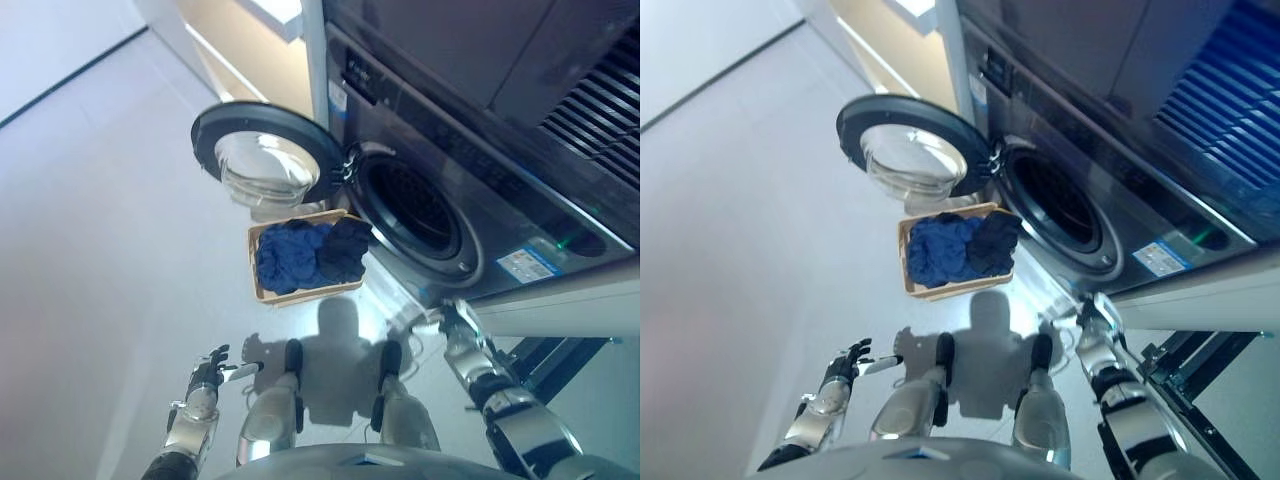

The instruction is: Put the clothes in the basket into the washing machine.

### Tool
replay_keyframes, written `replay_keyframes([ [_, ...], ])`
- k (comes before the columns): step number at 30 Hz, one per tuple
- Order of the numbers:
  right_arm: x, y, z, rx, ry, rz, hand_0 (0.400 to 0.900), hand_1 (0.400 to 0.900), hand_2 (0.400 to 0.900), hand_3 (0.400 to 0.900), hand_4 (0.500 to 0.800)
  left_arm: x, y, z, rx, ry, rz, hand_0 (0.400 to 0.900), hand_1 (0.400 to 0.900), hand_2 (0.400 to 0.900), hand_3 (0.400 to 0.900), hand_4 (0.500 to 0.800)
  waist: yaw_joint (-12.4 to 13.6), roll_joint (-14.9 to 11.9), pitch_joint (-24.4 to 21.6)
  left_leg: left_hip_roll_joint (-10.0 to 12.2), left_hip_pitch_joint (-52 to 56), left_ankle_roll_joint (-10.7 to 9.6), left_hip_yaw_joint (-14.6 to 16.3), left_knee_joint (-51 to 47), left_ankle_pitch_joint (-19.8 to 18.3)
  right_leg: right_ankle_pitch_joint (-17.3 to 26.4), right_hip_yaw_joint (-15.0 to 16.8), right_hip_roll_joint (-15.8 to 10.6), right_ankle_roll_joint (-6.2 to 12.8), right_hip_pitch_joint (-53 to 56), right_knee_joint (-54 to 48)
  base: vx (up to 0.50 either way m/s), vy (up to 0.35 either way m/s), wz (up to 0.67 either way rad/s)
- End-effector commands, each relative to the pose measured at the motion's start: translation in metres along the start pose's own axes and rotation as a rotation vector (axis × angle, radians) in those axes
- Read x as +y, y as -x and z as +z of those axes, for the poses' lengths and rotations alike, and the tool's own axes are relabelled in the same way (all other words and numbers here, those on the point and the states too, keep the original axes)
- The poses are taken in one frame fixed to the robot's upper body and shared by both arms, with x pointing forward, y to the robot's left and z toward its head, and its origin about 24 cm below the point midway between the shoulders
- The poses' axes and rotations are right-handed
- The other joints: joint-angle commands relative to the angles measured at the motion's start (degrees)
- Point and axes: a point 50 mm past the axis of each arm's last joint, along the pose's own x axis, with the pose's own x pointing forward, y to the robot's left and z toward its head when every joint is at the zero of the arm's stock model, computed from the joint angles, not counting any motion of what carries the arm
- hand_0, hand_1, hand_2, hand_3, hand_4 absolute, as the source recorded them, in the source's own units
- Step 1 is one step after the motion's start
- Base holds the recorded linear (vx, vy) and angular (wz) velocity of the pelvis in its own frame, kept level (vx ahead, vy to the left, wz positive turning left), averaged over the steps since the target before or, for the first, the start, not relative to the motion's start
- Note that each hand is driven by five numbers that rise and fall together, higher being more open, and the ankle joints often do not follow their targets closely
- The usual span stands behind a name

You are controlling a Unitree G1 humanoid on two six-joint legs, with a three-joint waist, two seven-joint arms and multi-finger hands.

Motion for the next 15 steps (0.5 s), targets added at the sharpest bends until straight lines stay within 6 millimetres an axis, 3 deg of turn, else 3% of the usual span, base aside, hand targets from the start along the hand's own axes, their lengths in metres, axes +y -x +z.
replay_keyframes([
  [1, -0.073, -0.011, 0.079, -0.284, 0.261, -0.309, 0.900, 0.900, 0.900, 0.900, 0.800, 0.013, 0.000, 0.024, -0.139, -0.022, 0.050, 0.900, 0.900, 0.900, 0.900, 0.800, 3.0, -0.7, 4.5, -2.8, -5.4, 2.1, -2.0, 5.8, -5.2, -4.5, -1.4, -1.3, 1.79, -5.2, 9.9, -0.15, 0.042, 0.16],
  [3, -0.101, -0.011, 0.098, -0.326, 0.364, -0.422, 0.900, 0.900, 0.900, 0.900, 0.800, 0.007, 0.002, 0.031, -0.175, -0.025, 0.030, 0.900, 0.900, 0.900, 0.900, 0.800, 4.0, -0.4, 5.6, -3.0, -8.3, 2.1, -2.6, 6.3, -4.3, -4.2, -1.8, -1.7, 1.69, -7.7, 10.4, -0.08, 0.025, 0.14],
  [4, -0.101, -0.011, 0.098, -0.327, 0.365, -0.424, 0.900, 0.900, 0.900, 0.900, 0.800, 0.007, 0.001, 0.031, -0.176, -0.023, 0.030, 0.900, 0.900, 0.900, 0.900, 0.800, 4.0, -0.4, 5.5, -3.0, -8.6, 2.1, -2.6, 6.4, -4.3, -4.2, -1.8, -1.7, 1.69, -7.9, 10.4, -0.06, 0.028, 0.19],
  [5, -0.124, -0.009, 0.116, -0.361, 0.440, -0.531, 0.900, 0.900, 0.900, 0.900, 0.800, 0.001, 0.004, 0.035, -0.199, -0.015, 0.012, 0.900, 0.900, 0.900, 0.900, 0.800, 4.8, 0.2, 6.8, -3.1, -10.4, 2.1, -3.0, 6.6, -3.8, -4.1, -2.1, -2.1, 1.66, -9.9, 11.4, -0.06, 0.020, 0.21],
  [8, -0.151, -0.006, 0.130, -0.361, 0.514, -0.641, 0.900, 0.900, 0.900, 0.900, 0.800, -0.009, 0.005, 0.049, -0.254, -0.009, -0.020, 0.900, 0.900, 0.900, 0.900, 0.800, 6.1, 1.4, 8.4, -3.7, -13.4, 2.1, -4.1, 7.6, -3.5, -4.8, -3.0, -3.2, 1.70, -13.1, 13.7, -0.05, 0.009, 0.28],
  [10, -0.158, -0.006, 0.129, -0.344, 0.540, -0.661, 0.900, 0.900, 0.900, 0.900, 0.800, -0.011, 0.006, 0.055, -0.274, -0.004, -0.031, 0.900, 0.900, 0.900, 0.900, 0.800, 6.4, 1.9, 8.9, -4.1, -14.7, 2.1, -4.7, 8.0, -3.3, -5.2, -3.3, -3.7, 1.69, -14.4, 14.9, -0.05, 0.012, 0.23],
  [15, -0.210, 0.001, 0.132, -0.280, 0.644, -0.806, 0.900, 0.900, 0.900, 0.900, 0.800, -0.018, 0.009, 0.079, -0.362, 0.000, -0.068, 0.900, 0.900, 0.900, 0.900, 0.800, 7.6, 4.3, 11.6, -6.2, -20.4, 2.4, -7.0, 10.9, -3.0, -6.5, -4.7, -6.6, 1.82, -20.2, 20.5, -0.08, 0.020, 0.35],
])
